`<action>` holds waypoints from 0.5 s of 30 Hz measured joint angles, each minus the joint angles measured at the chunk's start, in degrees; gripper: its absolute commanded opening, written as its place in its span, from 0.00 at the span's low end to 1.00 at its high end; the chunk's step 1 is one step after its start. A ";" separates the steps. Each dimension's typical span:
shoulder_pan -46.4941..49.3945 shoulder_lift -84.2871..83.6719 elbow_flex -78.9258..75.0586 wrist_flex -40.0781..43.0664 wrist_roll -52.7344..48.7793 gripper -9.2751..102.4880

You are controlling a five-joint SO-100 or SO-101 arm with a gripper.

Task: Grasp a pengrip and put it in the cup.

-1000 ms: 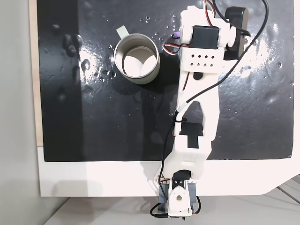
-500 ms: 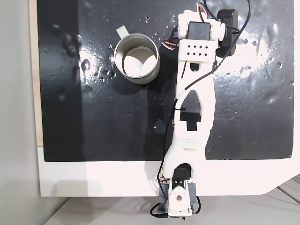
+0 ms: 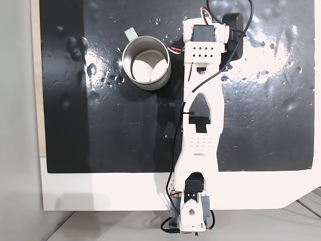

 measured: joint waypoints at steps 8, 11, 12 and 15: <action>-0.09 0.00 0.00 -0.70 -1.41 0.08; -0.09 0.00 0.00 -0.79 -1.41 0.08; -0.09 0.00 0.00 -0.79 -1.23 0.08; 0.09 1.76 0.09 1.23 -0.53 0.08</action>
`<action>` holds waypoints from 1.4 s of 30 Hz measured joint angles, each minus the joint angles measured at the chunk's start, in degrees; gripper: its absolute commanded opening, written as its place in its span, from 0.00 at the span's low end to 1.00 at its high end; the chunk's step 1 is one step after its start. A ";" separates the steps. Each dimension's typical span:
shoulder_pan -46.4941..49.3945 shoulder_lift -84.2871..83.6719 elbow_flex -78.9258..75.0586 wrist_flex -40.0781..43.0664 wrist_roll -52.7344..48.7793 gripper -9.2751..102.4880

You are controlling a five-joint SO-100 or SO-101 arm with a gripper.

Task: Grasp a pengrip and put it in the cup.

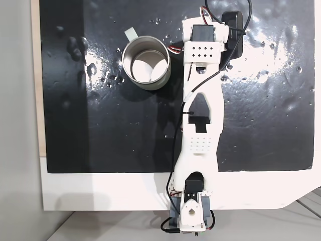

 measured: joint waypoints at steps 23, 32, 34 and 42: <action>-5.98 36.56 0.00 13.18 -0.18 0.09; -15.21 38.58 2.90 20.65 -0.18 0.08; -17.58 40.25 5.27 20.74 -0.18 0.08; -20.04 42.10 10.99 20.83 -2.72 0.13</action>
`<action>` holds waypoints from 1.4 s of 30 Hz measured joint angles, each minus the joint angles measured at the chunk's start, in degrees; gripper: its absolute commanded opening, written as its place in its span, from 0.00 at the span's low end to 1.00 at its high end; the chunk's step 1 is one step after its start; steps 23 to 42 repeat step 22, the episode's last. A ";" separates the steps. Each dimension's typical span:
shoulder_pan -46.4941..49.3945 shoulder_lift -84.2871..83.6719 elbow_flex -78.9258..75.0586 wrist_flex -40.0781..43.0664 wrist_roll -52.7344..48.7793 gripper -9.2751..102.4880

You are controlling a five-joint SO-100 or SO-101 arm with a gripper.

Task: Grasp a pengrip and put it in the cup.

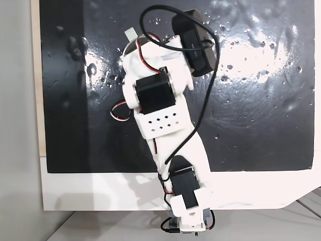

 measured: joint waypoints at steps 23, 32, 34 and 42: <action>-0.44 1.58 0.62 0.44 -0.53 0.34; -0.44 1.58 0.62 0.44 -0.53 0.34; -0.44 1.58 0.62 0.44 -0.53 0.34; -0.44 1.58 0.62 0.44 -0.53 0.34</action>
